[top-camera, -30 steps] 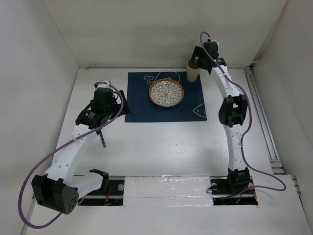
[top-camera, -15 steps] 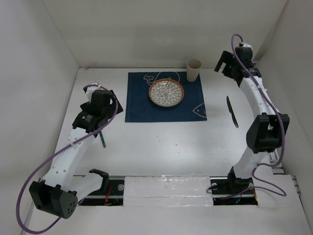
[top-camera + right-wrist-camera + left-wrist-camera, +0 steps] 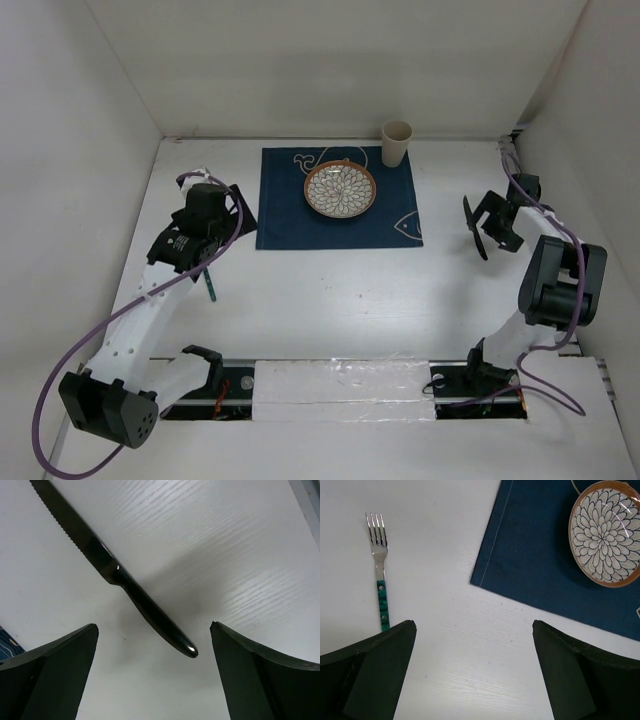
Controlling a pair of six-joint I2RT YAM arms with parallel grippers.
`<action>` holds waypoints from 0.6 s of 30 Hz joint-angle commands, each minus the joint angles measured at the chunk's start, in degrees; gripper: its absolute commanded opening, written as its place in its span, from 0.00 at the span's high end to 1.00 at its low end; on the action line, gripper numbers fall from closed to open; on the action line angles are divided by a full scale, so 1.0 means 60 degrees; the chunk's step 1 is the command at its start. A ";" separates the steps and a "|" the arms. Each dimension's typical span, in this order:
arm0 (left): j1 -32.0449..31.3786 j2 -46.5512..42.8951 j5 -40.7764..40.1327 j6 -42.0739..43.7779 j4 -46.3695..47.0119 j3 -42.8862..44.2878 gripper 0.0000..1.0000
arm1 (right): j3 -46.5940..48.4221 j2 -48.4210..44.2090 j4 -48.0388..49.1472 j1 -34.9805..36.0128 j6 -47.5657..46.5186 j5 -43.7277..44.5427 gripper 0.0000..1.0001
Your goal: Set the dinner table for one person
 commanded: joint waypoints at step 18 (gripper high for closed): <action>0.0037 -0.0137 0.0376 0.0194 0.0306 0.0204 0.00 | 0.1274 0.1550 -0.0806 0.0935 -0.0717 0.0652 0.18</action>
